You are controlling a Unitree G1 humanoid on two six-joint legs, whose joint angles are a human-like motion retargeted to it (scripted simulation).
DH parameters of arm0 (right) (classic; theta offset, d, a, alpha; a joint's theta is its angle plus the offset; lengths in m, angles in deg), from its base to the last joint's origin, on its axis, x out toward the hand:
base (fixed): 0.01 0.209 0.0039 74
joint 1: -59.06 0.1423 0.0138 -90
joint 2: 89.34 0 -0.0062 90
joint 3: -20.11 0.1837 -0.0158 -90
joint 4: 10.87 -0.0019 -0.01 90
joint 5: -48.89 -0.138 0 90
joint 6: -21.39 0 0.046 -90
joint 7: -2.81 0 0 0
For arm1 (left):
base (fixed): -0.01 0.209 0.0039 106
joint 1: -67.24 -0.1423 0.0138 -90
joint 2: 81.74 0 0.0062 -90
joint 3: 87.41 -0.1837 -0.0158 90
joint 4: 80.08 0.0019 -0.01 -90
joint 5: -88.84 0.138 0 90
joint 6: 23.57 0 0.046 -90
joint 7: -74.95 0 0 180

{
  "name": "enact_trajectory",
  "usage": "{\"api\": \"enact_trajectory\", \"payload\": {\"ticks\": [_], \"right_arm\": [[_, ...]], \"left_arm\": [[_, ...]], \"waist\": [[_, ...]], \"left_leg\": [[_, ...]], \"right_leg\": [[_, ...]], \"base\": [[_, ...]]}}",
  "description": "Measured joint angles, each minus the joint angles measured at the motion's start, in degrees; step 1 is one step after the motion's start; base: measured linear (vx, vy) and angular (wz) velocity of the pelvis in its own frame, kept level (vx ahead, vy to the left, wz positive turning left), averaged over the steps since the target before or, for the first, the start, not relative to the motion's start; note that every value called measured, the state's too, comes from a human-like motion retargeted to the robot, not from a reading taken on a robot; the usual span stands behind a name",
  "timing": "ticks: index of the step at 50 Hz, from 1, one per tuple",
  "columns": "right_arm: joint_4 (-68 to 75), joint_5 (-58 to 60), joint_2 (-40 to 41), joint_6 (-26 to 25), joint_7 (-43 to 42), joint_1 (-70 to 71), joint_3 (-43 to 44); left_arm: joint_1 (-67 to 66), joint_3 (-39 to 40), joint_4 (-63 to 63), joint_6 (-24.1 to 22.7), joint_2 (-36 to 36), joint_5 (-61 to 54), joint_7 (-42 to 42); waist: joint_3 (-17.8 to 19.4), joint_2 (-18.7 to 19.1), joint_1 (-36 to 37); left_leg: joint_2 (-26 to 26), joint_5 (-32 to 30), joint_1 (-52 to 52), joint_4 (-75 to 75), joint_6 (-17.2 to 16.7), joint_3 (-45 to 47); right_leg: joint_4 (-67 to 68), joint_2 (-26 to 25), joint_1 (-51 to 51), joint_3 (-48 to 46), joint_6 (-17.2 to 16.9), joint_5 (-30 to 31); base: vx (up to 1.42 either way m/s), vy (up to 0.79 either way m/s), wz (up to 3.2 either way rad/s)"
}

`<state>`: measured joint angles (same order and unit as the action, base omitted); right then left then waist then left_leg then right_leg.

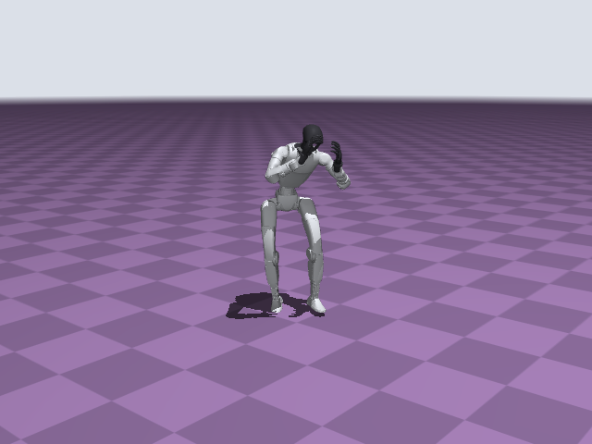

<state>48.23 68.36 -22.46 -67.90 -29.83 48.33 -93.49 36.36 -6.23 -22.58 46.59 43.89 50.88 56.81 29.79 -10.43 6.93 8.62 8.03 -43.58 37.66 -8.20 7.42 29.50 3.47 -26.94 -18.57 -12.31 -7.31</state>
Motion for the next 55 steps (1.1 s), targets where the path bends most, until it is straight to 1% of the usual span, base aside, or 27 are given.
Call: {"api": "enact_trajectory", "payload": {"ticks": [3, 5, 7, 8, 10, 12, 13, 15, 16, 17, 20, 25, 27, 28, 30, 32, 33, 35, 37, 39, 42, 45, 49, 50, 52, 53, 55], "right_arm": [[0.6, 1.2, 0.4, 0.0, 0.0, 0.9, -1.0], [0.9, 1.4, 0.9, 0.1, 0.3, 0.8, -1.3], [0.9, 0.9, 1.0, 0.4, 0.4, 0.2, -0.9], [0.9, 0.5, 0.9, 0.5, 0.5, -0.1, -0.7], [0.8, -0.3, 0.4, 0.8, 1.3, -0.3, -0.6], [0.8, -0.8, -0.8, 0.5, 2.8, 0.8, -1.3], [0.9, -0.7, -1.6, 0.2, 3.3, 1.7, -1.8], [0.9, -0.2, -3.1, -0.3, 4.1, 2.7, -2.3], [0.8, -0.1, -3.7, -0.2, 4.2, 3.0, -2.3], [0.8, 0.0, -4.3, -0.2, 4.2, 3.3, -2.3], [0.9, 0.0, -5.6, -0.2, 4.4, 4.0, -2.3], [1.5, 0.8, -7.0, -0.3, 3.9, 4.7, -2.9], [1.5, 0.7, -7.3, -0.4, 4.0, 4.8, -3.1], [1.5, 0.6, -7.4, -0.5, 4.1, 4.9, -3.3], [1.5, 0.3, -7.5, -0.6, 4.3, 5.1, -3.3], [1.6, -0.8, -6.8, -0.5, 4.4, 5.7, -3.9], [1.8, -1.4, -6.7, -0.7, 4.5, 6.4, -4.2], [2.2, -2.3, -6.2, -0.7, 4.6, 7.9, -4.3], [2.0, -3.0, -5.4, 0.0, 4.4, 7.4, -3.3], [0.0, -4.4, -5.5, 1.5, 3.1, 2.5, 0.3], [-0.8, -4.6, -6.3, 1.6, 2.9, 1.3, 0.7], [-1.2, -4.5, -6.8, 1.7, 1.9, 0.4, 0.5], [-0.2, -1.3, -5.4, 1.0, 2.3, 2.2, -2.7], [0.0, -1.1, -5.1, 1.1, 2.3, 2.2, -2.8], [0.1, -0.6, -4.9, 1.3, 2.7, 1.7, -2.9], [0.1, -0.5, -5.1, 1.3, 2.9, 1.6, -3.0], [0.1, -0.6, -5.8, 1.2, 3.7, 1.9, -3.2]], "left_arm": [[-1.1, 0.4, 0.5, -1.0, 0.9, 1.4, 1.0], [-1.9, 0.8, 0.7, -1.3, 1.1, 1.7, 1.6], [-2.1, 1.2, 0.5, -1.0, 1.0, 0.9, 1.7], [-2.0, 1.4, 0.5, -0.6, 0.8, 0.4, 1.7], [-1.7, 1.7, 0.2, 0.1, 0.3, 0.0, 1.7], [-0.6, 1.3, 0.0, 0.2, -1.1, 0.7, 1.7], [0.1, 0.9, -0.1, -0.1, -2.0, 1.1, 1.5], [1.1, 0.2, -0.2, -0.6, -3.1, 1.6, 1.2], [1.5, -0.2, -0.2, -0.7, -3.5, 2.0, 1.0], [1.9, -0.5, -0.2, -0.7, -3.8, 2.5, 1.0], [2.9, -1.4, -0.1, -0.2, -4.3, 4.6, 1.3], [3.7, -3.0, 0.8, -1.2, -4.3, 6.0, 1.2], [2.9, -3.6, 1.2, -1.6, -4.4, 6.5, 1.0], [2.5, -3.9, 1.3, -1.6, -4.2, 6.8, 0.9], [1.9, -4.2, 1.2, -1.4, -3.7, 6.9, 0.8], [0.3, -3.4, 1.2, -0.8, -2.1, 5.9, 0.4], [0.1, -3.2, 0.8, -0.5, -1.3, 4.8, 0.1], [-0.3, -2.5, 0.1, 0.0, 0.9, 3.1, -0.4], [-1.5, -1.4, -0.6, 0.4, 3.1, 2.4, -0.6], [-4.9, 1.4, -2.3, 2.1, 3.3, 1.2, -1.0], [-4.7, 1.6, -3.0, 2.1, 1.6, 0.6, -1.5], [-4.2, 2.2, -2.6, 1.7, -1.0, -0.3, -1.9], [-3.6, 1.6, -1.2, -0.7, -2.4, 1.5, 0.2], [-3.8, 1.9, -0.8, -1.1, -2.5, 1.8, 0.8], [-4.5, 2.2, -0.6, -1.4, -2.8, 2.3, 1.4], [-4.6, 2.1, -0.7, -1.4, -2.9, 2.6, 1.3], [-4.2, 1.6, -1.0, -1.1, -3.0, 3.0, 0.7]], "waist": [[0.0, 1.7, 4.2], [0.0, 3.0, 6.4], [0.0, 3.9, 7.6], [0.0, 4.3, 7.8], [0.0, 4.6, 7.7], [0.0, 3.9, 7.4], [0.0, 3.6, 7.1], [0.0, 4.2, 5.9], [0.0, 5.0, 4.7], [0.0, 5.7, 3.4], [0.0, 7.3, -0.7], [0.0, 5.5, -8.7], [0.0, 4.6, -11.2], [0.0, 4.5, -11.7], [0.0, 4.5, -11.8], [0.0, 4.2, -11.3], [0.0, 3.5, -11.1], [0.0, 2.6, -10.4], [0.0, 2.0, -9.5], [0.0, 1.8, -7.7], [0.0, 0.5, -5.1], [0.0, -0.7, -1.3], [0.0, 0.6, 2.5], [0.0, 1.5, 3.2], [0.0, 3.5, 3.9], [0.0, 4.6, 4.1], [0.0, 5.7, 3.9]], "left_leg": [[2.6, -2.3, 4.7, -19.1, -4.4, 7.1], [2.8, -4.3, 8.2, -27.4, -6.6, 9.0], [2.5, -6.2, 10.6, -29.0, -5.9, 6.3], [2.6, -6.8, 11.2, -27.7, -4.7, 4.4], [3.3, -6.0, 10.2, -20.9, -2.4, 1.9], [2.8, -2.6, 7.4, -12.0, -1.2, 1.3], [2.1, -0.6, 6.4, -8.8, -0.9, 1.3], [0.8, 3.4, 6.5, -5.2, -0.4, 0.9], [0.0, 4.4, 6.9, -4.4, -0.2, -0.1], [-1.0, 5.3, 7.3, -3.8, 0.0, -1.1], [-3.8, 7.1, 8.9, -3.1, 0.0, -3.9], [-11.2, 9.6, 14.4, -4.5, -1.6, -7.1], [-13.2, 10.9, 16.4, -3.2, -2.7, -9.2], [-12.8, 11.9, 16.6, -1.2, -3.3, -10.3], [-12.5, 12.8, 16.4, 4.2, -3.3, -12.1], [-13.8, 9.8, 14.6, 12.7, -2.5, -11.9], [-15.5, 5.8, 13.0, 16.2, -2.0, -11.6], [-16.4, -1.0, 8.5, 24.5, -1.7, -11.1], [-14.1, -0.4, 4.9, 31.2, -1.2, -9.9], [-11.4, 3.2, 4.7, 32.9, 1.4, -8.9], [-9.3, 4.9, 2.1, 24.4, 3.1, -7.9], [-8.1, 3.5, 3.1, 5.1, 1.8, -6.8], [-1.4, -0.8, 5.7, -20.3, -3.1, 3.3], [-0.1, -1.2, 6.8, -23.7, -4.5, 6.5], [0.4, -2.9, 9.5, -27.1, -5.6, 8.1], [0.4, -4.2, 10.3, -27.4, -5.3, 6.8], [-0.2, -5.1, 9.6, -24.1, -2.7, 3.2]], "right_leg": [[-3.2, -5.8, 8.0, 1.1, -1.2, -1.1], [-4.5, -8.9, 13.1, 2.1, -1.0, -1.4], [-2.6, -10.5, 16.0, 2.0, 1.0, -1.0], [0.2, -10.6, 16.2, 1.6, 2.3, 0.0], [11.4, -8.8, 12.7, 0.4, 3.7, 4.8], [27.3, -3.6, 4.1, -0.4, 2.2, 12.5], [34.2, -0.6, -0.2, -0.6, 1.6, 14.6], [42.9, 4.5, -6.6, -1.7, 3.6, 12.5], [43.5, 5.5, -9.1, -1.6, 4.7, 9.9], [43.2, 6.0, -11.4, -1.0, 5.3, 7.7], [32.5, 3.9, -16.2, 3.4, 3.3, 4.9], [-5.3, 8.0, -11.5, 1.3, -0.7, 6.1], [-17.7, 7.2, -8.8, 1.6, -2.7, 7.6], [-21.0, 5.2, -8.1, 3.3, -2.7, 9.3], [-23.2, 2.1, -6.5, 7.3, -2.7, 14.0], [-22.0, 2.6, -4.3, 8.7, -2.7, 16.4], [-20.0, 4.5, -4.3, 8.9, -2.7, 15.9], [-13.4, 5.7, -5.6, 9.1, -0.9, 12.3], [-5.6, 4.9, -6.0, 8.6, -0.2, 7.7], [-0.7, 4.2, -2.5, 7.0, -0.1, 4.4], [1.0, 3.4, 0.3, 4.9, -0.1, 2.2], [0.5, 1.7, 3.6, 4.4, -1.0, 1.2], [-3.1, -4.0, 8.9, 2.7, -1.2, 0.9], [-3.7, -5.4, 10.8, 2.3, -1.1, 0.8], [-1.5, -7.2, 12.8, 1.6, 0.2, 1.3], [1.9, -7.6, 12.3, 1.2, 1.0, 2.3], [14.6, -5.9, 7.0, 0.7, 1.1, 6.9]], "base": [[0.9, -0.05, -0.87], [0.91, 0.06, -0.75], [0.88, 0.13, -0.39], [0.84, 0.16, -0.16], [0.8, 0.16, 0.02], [0.77, 0.16, 0.19], [0.77, 0.18, 0.41], [0.76, 0.19, 0.71], [0.73, 0.18, 1.07], [0.7, 0.16, 1.34], [0.72, 0.07, 1.29], [0.76, -0.07, 1.57], [0.78, -0.4, 1.48], [0.76, -0.55, 1.04], [0.78, -0.46, 0.64], [0.79, -0.08, 0.2], [0.76, 0.03, 0.14], [0.74, -0.09, 0.01], [0.78, -0.23, -0.07], [0.8, -0.25, 0.09], [0.71, -0.22, 0.18], [0.73, -0.15, -0.03], [0.78, -0.03, -0.18], [0.8, 0.08, 0.09], [0.77, 0.14, 0.23], [0.73, 0.17, 0.37], [0.69, 0.15, 0.59]]}}
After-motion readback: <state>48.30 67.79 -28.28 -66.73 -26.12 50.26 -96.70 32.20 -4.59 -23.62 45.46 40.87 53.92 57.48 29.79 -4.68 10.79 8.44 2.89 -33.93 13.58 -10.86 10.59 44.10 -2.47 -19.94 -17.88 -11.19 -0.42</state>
